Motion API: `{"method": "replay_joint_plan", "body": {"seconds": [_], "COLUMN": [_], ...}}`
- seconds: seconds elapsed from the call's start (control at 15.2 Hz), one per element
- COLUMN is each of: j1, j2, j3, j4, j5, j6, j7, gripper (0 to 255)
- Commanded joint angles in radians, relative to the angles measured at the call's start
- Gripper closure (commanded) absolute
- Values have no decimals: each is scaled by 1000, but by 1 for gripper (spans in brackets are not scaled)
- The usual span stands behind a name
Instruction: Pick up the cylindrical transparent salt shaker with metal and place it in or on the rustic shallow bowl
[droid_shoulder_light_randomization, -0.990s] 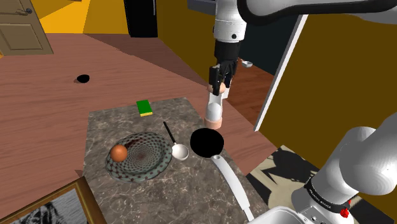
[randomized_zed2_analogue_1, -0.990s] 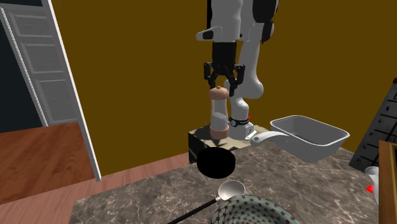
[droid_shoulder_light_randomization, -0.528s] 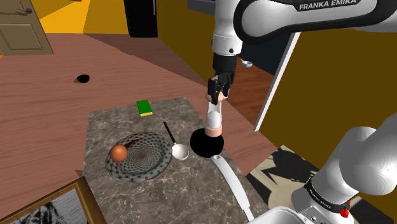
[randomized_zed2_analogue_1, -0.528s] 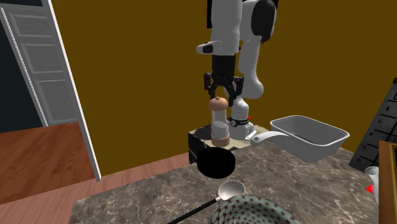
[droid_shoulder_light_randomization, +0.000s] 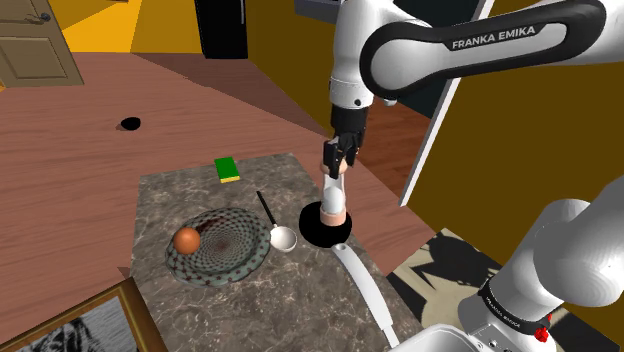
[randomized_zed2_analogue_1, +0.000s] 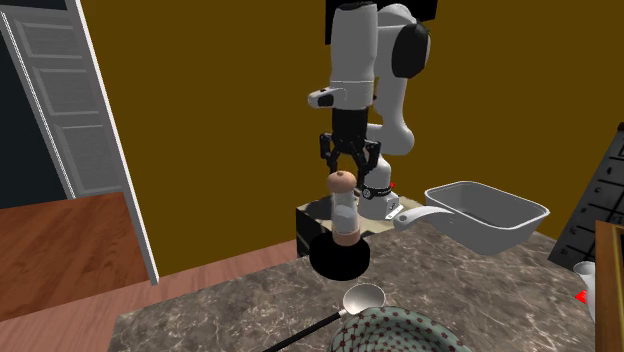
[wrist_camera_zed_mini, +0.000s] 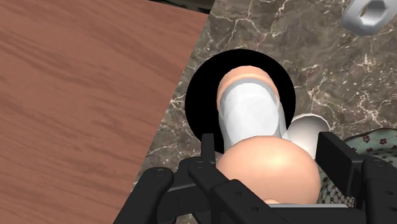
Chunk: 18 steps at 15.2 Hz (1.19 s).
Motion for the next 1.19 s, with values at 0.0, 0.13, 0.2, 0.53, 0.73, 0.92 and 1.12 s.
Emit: {"method": "replay_joint_plan", "body": {"seconds": [0.0, 0.13, 0.2, 0.53, 0.73, 0.92, 1.12], "j1": [1, 1, 1, 1, 1, 1, 0], "j2": [1, 6, 6, 6, 6, 6, -1], "j3": [1, 2, 2, 2, 2, 2, 0], "j4": [-28, -48, -48, -48, -48, -48, 13], "j5": [0, 0, 0, 0, 0, 0, 0], "j6": [30, 54, 54, 54, 54, 54, -13], "j7": [0, 1, 1, 1, 1, 1, 0], "gripper": [255, 255, 255, 255, 0, 0, 0]}}
